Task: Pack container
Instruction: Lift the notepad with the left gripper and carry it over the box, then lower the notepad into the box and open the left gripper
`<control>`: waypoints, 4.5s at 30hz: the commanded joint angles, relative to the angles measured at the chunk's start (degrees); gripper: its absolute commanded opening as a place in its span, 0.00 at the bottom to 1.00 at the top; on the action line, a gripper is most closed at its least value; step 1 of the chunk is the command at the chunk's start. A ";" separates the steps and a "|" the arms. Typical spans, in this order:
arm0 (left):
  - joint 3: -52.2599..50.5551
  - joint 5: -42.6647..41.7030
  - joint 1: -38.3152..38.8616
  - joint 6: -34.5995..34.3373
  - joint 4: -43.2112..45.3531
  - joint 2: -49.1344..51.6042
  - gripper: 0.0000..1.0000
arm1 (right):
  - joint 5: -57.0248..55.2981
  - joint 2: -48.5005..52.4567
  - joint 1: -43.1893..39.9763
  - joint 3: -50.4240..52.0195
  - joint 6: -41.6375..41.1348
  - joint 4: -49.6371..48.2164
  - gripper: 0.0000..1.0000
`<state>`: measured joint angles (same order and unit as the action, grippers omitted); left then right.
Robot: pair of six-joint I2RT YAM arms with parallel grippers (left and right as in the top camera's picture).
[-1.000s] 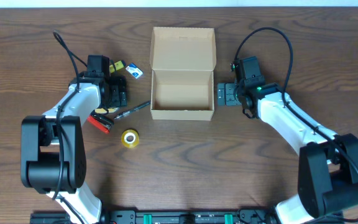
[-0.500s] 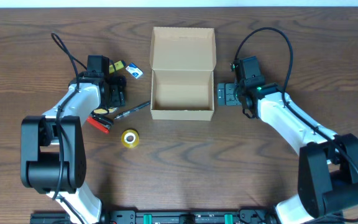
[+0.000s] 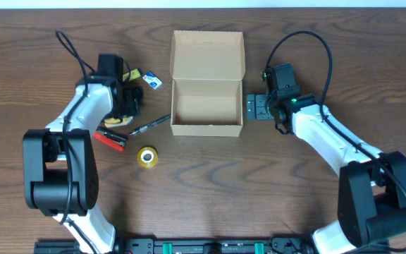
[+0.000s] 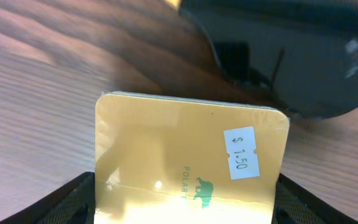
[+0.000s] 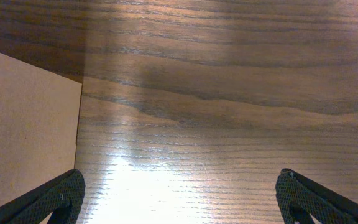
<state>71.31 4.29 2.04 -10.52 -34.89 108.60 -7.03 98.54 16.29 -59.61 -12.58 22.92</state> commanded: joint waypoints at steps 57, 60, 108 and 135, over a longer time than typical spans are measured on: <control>31.91 -17.86 27.23 60.78 -28.65 1.95 0.22 | 0.00 0.48 -0.50 0.17 -0.66 0.07 0.99; 31.91 -17.86 27.23 64.06 -28.74 4.72 0.22 | 0.00 0.48 -0.50 0.17 -0.66 0.07 0.99; 31.91 -12.13 24.94 70.79 -29.77 13.99 0.22 | 0.00 0.48 -0.50 0.17 -0.66 0.07 0.99; 31.91 -13.18 24.98 70.07 -29.81 13.97 0.98 | 0.00 0.48 -0.50 0.17 -0.66 0.07 0.99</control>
<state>103.79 -8.19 27.11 59.00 -64.29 122.06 -7.05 98.54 16.29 -59.59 -12.60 22.92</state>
